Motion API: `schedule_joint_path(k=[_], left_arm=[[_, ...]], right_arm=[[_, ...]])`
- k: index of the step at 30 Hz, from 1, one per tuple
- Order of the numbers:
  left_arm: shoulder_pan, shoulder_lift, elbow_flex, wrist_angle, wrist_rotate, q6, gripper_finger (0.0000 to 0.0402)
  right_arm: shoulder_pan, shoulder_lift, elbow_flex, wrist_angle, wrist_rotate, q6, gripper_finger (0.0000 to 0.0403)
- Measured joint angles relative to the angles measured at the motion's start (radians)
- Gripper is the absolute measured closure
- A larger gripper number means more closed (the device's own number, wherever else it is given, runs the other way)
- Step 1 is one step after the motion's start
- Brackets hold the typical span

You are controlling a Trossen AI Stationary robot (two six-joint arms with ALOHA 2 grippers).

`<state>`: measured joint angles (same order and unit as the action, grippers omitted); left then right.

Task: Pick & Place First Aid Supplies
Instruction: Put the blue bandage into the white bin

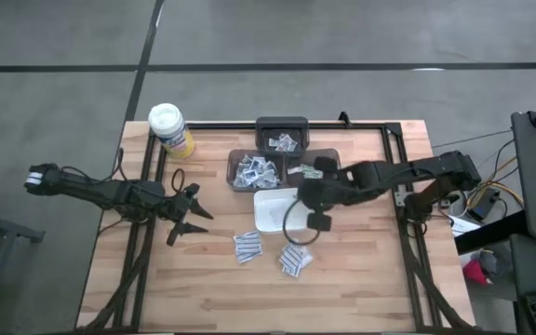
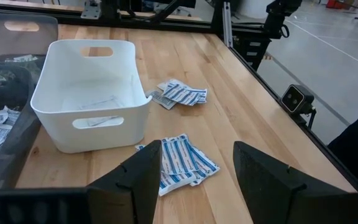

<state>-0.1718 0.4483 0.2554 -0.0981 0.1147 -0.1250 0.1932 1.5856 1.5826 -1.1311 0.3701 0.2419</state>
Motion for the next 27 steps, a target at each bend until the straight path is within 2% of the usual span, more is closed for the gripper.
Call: schedule_joint_path(k=[6, 11, 19, 27], left_arm=[[0.000, 0.000, 0.000, 0.000, 0.000, -0.004, 0.0204], [0.000, 0.000, 0.000, 0.000, 0.000, -0.005, 0.0204], [0.000, 0.000, 0.000, 0.001, 0.000, -0.005, 0.0204], [0.000, 0.000, 0.000, 0.001, 0.000, -0.005, 0.0204]], right_arm=[[-0.064, 0.000, 0.000, 0.165, -0.003, -0.086, 0.0395], [-0.097, 0.000, 0.000, 0.293, -0.022, -0.084, 0.0395], [-0.136, 0.000, -0.001, 0.433, -0.118, -0.013, 0.0395], [-0.146, 0.000, -0.017, 0.461, -0.186, 0.087, 0.0395]])
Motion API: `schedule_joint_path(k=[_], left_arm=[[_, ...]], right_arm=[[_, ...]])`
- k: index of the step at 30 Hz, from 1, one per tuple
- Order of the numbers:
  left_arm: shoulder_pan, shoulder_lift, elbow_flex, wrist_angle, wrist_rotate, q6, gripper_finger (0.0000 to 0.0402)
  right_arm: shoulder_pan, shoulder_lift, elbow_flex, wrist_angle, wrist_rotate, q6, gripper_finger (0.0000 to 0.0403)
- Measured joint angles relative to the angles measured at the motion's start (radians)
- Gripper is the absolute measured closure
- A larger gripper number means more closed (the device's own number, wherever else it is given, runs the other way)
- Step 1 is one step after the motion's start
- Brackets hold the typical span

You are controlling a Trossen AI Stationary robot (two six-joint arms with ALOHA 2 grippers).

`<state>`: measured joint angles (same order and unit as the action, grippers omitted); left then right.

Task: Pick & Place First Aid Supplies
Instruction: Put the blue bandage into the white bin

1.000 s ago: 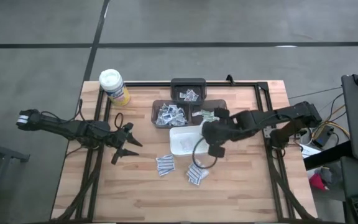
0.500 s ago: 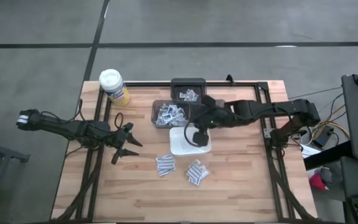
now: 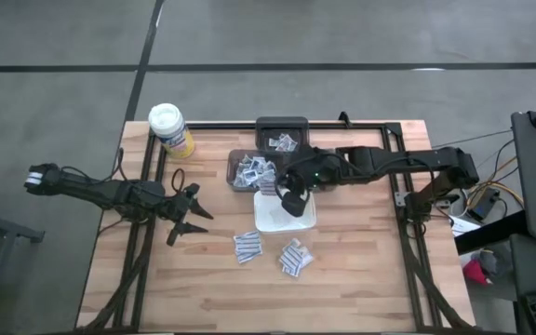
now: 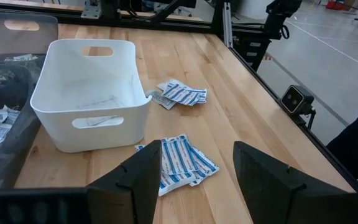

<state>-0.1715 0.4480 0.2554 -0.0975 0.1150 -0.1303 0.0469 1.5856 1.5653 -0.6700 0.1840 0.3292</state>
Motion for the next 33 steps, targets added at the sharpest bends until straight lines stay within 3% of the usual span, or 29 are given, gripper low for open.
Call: schedule_joint_path(k=[22, 33], left_arm=[[0.000, 0.000, 0.000, 0.000, 0.000, 0.001, 0.0204], [0.000, 0.000, 0.000, 0.000, 0.000, 0.001, 0.0204]], right_arm=[[-0.008, 0.001, -0.239, 0.093, -0.151, 0.413, 0.0395], [-0.012, 0.002, -0.334, 0.179, -0.231, 0.541, 0.0395]])
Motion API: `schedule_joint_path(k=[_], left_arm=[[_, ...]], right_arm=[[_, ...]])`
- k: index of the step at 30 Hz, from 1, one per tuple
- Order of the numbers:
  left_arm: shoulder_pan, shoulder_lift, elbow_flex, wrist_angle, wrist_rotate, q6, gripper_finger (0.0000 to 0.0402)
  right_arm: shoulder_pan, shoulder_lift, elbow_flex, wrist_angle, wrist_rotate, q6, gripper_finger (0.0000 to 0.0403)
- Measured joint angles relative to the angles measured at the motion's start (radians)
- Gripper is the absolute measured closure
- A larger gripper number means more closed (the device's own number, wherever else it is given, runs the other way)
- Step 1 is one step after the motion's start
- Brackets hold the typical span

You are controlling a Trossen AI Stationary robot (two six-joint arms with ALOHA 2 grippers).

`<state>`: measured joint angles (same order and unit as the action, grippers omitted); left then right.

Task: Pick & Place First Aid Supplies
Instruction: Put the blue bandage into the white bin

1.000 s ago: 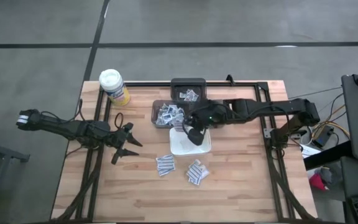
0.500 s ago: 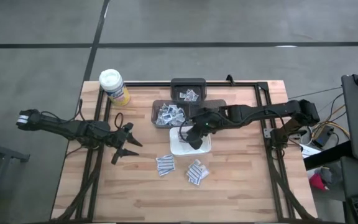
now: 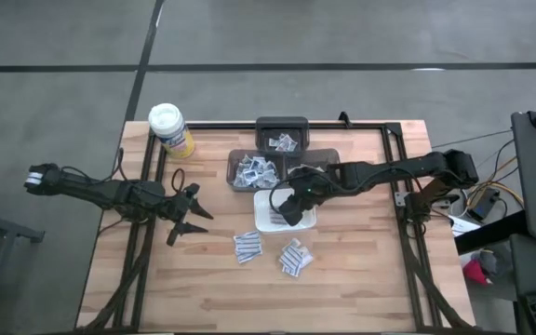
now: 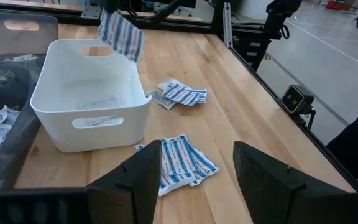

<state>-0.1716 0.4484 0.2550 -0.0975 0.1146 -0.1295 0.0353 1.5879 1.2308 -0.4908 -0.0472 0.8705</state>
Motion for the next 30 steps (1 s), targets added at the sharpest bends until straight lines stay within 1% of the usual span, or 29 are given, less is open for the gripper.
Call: schedule_joint_path(k=[11, 15, 24, 30], left_arm=[[0.000, 0.000, 0.000, 0.000, 0.000, 0.005, 0.0204], [0.000, 0.000, 0.000, 0.000, 0.000, 0.015, 0.0204], [0.000, 0.000, 0.000, 0.000, -0.003, 0.019, 0.0204], [0.000, 0.000, 0.000, 0.000, -0.004, 0.019, 0.0204]], right_arm=[[-0.021, 0.000, -0.021, 0.012, -0.006, 0.028, 0.0395], [-0.028, 0.000, -0.069, 0.043, -0.006, 0.066, 0.0395], [-0.032, 0.000, -0.208, 0.190, 0.000, 0.147, 0.0395], [-0.032, 0.000, -0.237, 0.195, 0.040, 0.171, 0.0395]])
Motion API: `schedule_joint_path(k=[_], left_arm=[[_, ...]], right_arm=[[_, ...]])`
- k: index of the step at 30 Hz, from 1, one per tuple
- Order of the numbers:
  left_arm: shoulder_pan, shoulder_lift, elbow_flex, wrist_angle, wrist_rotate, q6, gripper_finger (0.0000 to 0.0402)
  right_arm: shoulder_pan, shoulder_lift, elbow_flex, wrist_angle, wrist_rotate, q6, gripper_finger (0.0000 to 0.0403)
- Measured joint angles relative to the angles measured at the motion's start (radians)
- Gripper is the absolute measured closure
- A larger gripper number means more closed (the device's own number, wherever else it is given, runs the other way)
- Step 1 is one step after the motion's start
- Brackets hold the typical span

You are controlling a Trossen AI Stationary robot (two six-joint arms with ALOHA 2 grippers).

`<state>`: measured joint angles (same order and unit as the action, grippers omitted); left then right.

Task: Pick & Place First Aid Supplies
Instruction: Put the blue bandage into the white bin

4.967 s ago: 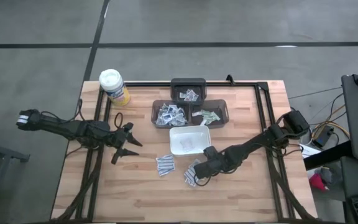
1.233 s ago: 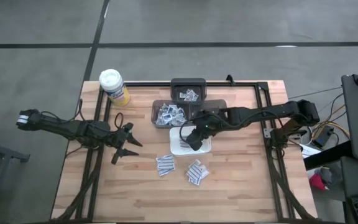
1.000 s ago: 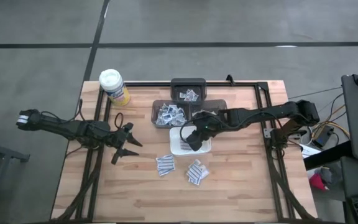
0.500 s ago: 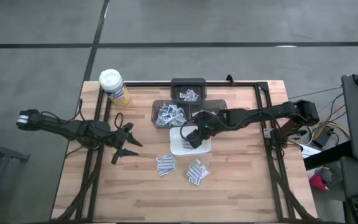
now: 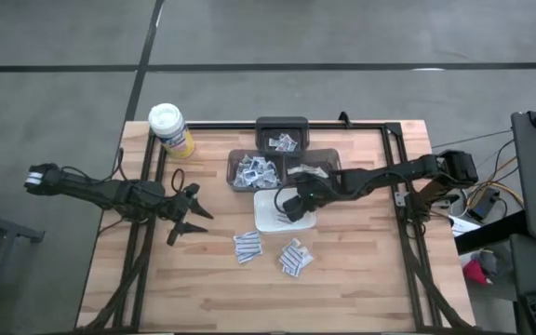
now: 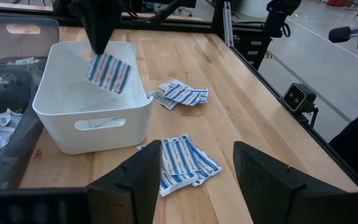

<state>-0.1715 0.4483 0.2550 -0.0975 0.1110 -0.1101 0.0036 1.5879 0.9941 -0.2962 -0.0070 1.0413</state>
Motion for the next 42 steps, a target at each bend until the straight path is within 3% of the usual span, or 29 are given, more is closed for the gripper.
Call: schedule_joint_path(k=[5, 23, 42], left_arm=[[0.000, 0.000, 0.000, 0.000, 0.000, 0.001, 0.0204], [0.000, 0.007, 0.000, 0.010, 0.000, 0.006, 0.0204], [0.000, 0.008, 0.000, 0.009, 0.000, 0.010, 0.0204]], right_arm=[[-0.002, 0.013, 0.035, -0.014, 0.037, 0.003, 0.0395], [-0.030, 0.247, 0.366, -0.351, 0.043, -0.134, 0.0395], [-0.035, 0.297, 0.376, -0.385, 0.056, -0.159, 0.0394]])
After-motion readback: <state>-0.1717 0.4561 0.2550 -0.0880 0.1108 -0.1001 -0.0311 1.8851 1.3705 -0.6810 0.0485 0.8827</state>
